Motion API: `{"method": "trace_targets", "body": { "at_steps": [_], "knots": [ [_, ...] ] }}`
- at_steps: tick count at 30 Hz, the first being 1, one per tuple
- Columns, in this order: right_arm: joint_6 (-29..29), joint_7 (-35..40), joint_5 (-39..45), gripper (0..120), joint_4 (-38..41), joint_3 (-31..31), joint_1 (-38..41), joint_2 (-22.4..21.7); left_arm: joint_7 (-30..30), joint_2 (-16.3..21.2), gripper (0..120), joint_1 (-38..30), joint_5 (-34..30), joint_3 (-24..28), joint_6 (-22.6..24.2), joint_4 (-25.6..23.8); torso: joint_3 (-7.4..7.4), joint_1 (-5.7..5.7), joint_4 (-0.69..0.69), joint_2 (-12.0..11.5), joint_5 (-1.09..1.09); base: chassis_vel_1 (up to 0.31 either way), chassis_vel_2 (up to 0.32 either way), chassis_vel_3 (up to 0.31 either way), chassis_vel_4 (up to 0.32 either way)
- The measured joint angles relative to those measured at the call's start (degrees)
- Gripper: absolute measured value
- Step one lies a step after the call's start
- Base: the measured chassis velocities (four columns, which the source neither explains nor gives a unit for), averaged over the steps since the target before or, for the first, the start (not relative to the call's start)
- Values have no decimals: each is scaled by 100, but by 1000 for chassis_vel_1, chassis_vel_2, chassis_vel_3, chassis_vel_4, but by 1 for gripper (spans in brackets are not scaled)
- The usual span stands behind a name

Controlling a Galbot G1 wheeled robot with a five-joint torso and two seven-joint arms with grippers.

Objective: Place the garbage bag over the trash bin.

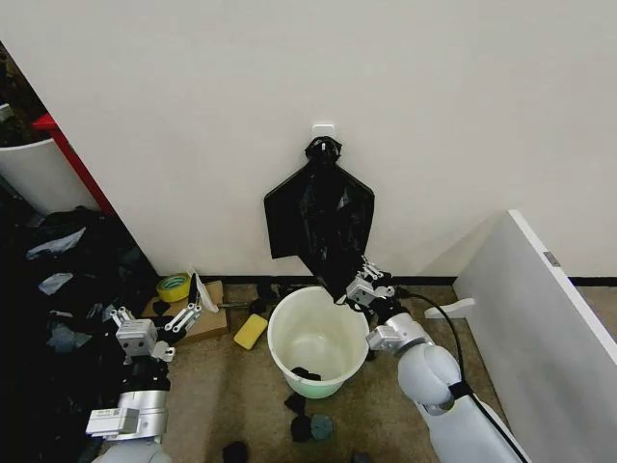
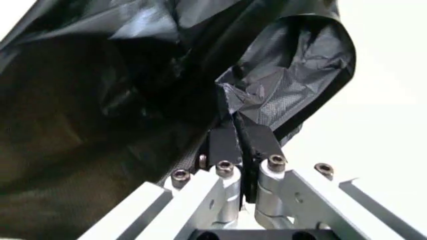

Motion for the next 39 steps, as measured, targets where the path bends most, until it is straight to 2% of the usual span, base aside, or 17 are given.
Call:
{"method": "trace_targets", "body": {
  "at_steps": [3, 7, 8, 11, 13, 14, 15, 17, 19, 22, 24, 28, 30, 31, 35, 39],
  "knots": [
    [10, 93, 1188, 0, 196, -67, -108, -6, 34, 197, 100, -177, -183, 14, -29, 8, 0, 0, 0, 0, -1, 0, 0, 0, 0],
    [13, 226, 3573, 0, 484, -270, -149, -69, 380, 848, 100, -685, -697, 105, -268, 225, 0, 0, -1, 0, 0, 0, 0, 0, 0],
    [13, 226, 3573, 0, 484, -270, -149, -69, 380, 848, 100, -685, -697, 105, -268, 225, 0, 0, -1, 0, 0, 0, 0, 0, 0],
    [58, 280, 5209, 0, 695, -377, -108, -87, 945, 1605, 100, -1170, -1156, 164, -527, 700, 0, 0, -1, 0, -3, 0, 0, 0, 0],
    [125, 250, 5923, 0, 798, -408, -56, -81, 1449, 2205, 100, -1563, -1506, 248, -622, 1048, 0, 0, 0, 0, 0, 0, 0, 0, 0],
    [149, 218, 6110, 0, 816, -412, -34, -75, 1650, 2383, 100, -1709, -1614, 287, -624, 1149, 0, 0, 1, 0, -2, 0, 0, 0, 0],
    [149, 218, 6110, 0, 816, -412, -34, -75, 1650, 2383, 100, -1709, -1614, 287, -624, 1149, 0, 0, 1, 0, -2, 0, 0, 0, 0],
    [244, 103, 6403, 0, 831, -423, 17, -53, 2355, 2852, 100, -2169, -1879, 416, -573, 1417, 0, 0, -1, 0, -1, 0, 0, 0, 0],
    [318, 18, 6517, 0, 831, -453, 46, -22, 2919, 3100, 100, -2571, -1931, 547, -481, 1621, 0, 0, 0, 0, 0, 0, 0, 0, 0],
    [411, -113, 6542, 0, 829, -476, 54, 32, 3679, 3367, 100, -3293, -1687, 803, -393, 1932, 1, 0, 0, 0, 0, 0, 0, 0, 0],
    [432, -153, 6535, 0, 828, -481, 55, 50, 3831, 3418, 100, -3525, -1520, 891, -382, 2035, 1, 0, -1, 0, 1, 0, 0, 0, 0],
    [472, -246, 6486, 0, 827, -501, 62, 121, 3986, 3497, 100, -4278, -581, 1320, -387, 2457, 0, 0, -1, 0, 0, 0, 0, 0, 0],
    [479, -281, 6458, 0, 826, -505, 68, 141, 3980, 3444, 100, -4593, -42, 1536, -455, 2669, 0, 0, 1, 0, 0, 0, 0, 0, 0],
    [479, -281, 6458, 0, 826, -505, 68, 141, 3980, 3444, 100, -4593, -42, 1536, -455, 2669, 0, 0, 1, 0, 0, 0, 0, 0, 0],
    [491, -343, 6396, 0, 823, -526, 93, 192, 4140, 3283, 100, -5084, 817, 1899, -721, 3054, 0, 1, -1, -1, 0, 0, 0, 0, 0],
    [501, -389, 6312, 0, 819, -547, 98, 249, 4250, 3193, 100, -5343, 1126, 2147, -819, 3274, 0, 1, 0, -1, 0, 0, 0, 0, 0]
  ]
}}
